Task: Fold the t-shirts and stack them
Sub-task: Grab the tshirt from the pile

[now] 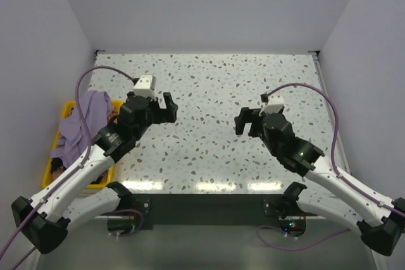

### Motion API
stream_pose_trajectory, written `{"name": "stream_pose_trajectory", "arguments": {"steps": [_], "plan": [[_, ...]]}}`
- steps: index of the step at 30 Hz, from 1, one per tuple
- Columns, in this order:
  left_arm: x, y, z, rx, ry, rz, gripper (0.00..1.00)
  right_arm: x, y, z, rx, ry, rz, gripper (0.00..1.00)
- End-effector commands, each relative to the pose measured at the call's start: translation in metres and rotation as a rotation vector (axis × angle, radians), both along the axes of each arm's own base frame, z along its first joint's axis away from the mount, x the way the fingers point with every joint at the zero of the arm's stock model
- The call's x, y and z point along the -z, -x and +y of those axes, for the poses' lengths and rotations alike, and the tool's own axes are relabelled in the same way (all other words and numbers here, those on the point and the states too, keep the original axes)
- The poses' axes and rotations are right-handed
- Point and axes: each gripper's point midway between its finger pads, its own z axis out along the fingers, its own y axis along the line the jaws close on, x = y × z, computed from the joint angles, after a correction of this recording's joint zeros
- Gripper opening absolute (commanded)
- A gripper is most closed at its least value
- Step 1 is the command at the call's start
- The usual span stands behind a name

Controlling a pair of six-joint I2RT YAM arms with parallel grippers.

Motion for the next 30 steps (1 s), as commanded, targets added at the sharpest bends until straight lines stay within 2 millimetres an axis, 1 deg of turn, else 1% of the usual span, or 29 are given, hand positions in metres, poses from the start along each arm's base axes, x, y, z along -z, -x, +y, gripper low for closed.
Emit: {"name": "stream_pose_trajectory", "arguments": {"steps": [1, 6, 7, 9, 10, 11, 13, 14, 15, 17, 18, 20, 21, 23, 24, 26, 27, 28, 29, 30], "plan": [[-0.005, 0.0, 0.008, -0.057, 0.023, -0.004, 1.0, -0.016, -0.003, 0.005, -0.015, -0.015, -0.03, 0.99], [0.001, 0.001, 0.017, -0.116, 0.016, 0.024, 1.0, -0.009, -0.003, 0.012, -0.049, -0.001, -0.008, 0.99], [-0.001, -0.001, 0.022, -0.146, 0.011, 0.02, 1.0, -0.006, -0.002, 0.012, -0.053, 0.007, 0.0, 0.99], [0.005, 0.001, 0.03, -0.191, -0.003, 0.047, 1.0, -0.001, -0.003, 0.013, -0.058, 0.027, 0.013, 0.99], [0.003, -0.002, 0.041, -0.254, -0.019, 0.042, 1.0, 0.003, -0.003, 0.013, -0.062, 0.038, 0.025, 0.99], [0.008, 0.001, 0.048, -0.298, -0.031, 0.07, 1.0, 0.005, -0.003, 0.014, -0.064, 0.044, 0.029, 0.99], [0.007, -0.002, 0.07, -0.4, -0.061, 0.08, 1.0, 0.012, -0.001, 0.02, -0.097, 0.056, 0.052, 0.99], [0.01, 0.0, 0.08, -0.436, -0.076, 0.108, 1.0, 0.016, -0.001, 0.022, -0.108, 0.065, 0.059, 0.99], [0.008, -0.004, 0.098, -0.5, -0.076, 0.114, 1.0, 0.018, -0.001, 0.023, -0.114, 0.065, 0.063, 0.99], [0.01, -0.006, 0.114, -0.535, -0.08, 0.142, 1.0, 0.021, 0.0, 0.027, -0.132, 0.063, 0.073, 0.99], [0.008, -0.009, 0.128, -0.577, -0.077, 0.141, 1.0, 0.021, 0.0, 0.029, -0.142, 0.06, 0.076, 0.99], [0.009, -0.007, 0.145, -0.644, -0.106, 0.155, 1.0, 0.023, 0.002, 0.033, -0.164, 0.053, 0.082, 0.99], [0.004, -0.008, 0.164, -0.713, -0.105, 0.154, 1.0, 0.023, 0.002, 0.034, -0.17, 0.048, 0.082, 0.99], [0.008, -0.008, 0.188, -0.799, -0.137, 0.187, 1.0, 0.025, 0.004, 0.035, -0.181, 0.047, 0.084, 0.99], [0.007, -0.009, 0.21, -0.873, -0.135, 0.195, 1.0, 0.026, 0.005, 0.036, -0.183, 0.045, 0.085, 0.99], [0.005, -0.01, 0.233, -0.944, -0.14, 0.189, 0.99, 0.027, 0.005, 0.034, -0.179, 0.042, 0.085, 0.99], [0.006, -0.01, 0.247, -0.987, -0.139, 0.191, 0.98, 0.027, 0.006, 0.034, -0.182, 0.042, 0.084, 0.99], [0.011, -0.011, 0.261, -1.025, -0.142, 0.209, 0.97, 0.027, 0.006, 0.034, -0.182, 0.041, 0.082, 0.99], [0.012, -0.014, 0.269, -1.046, -0.141, 0.207, 0.97, 0.025, 0.007, 0.033, -0.183, 0.037, 0.076, 0.99], [0.015, -0.013, 0.282, -1.088, -0.143, 0.219, 0.95, 0.024, 0.008, 0.033, -0.184, 0.033, 0.075, 0.99]]}}
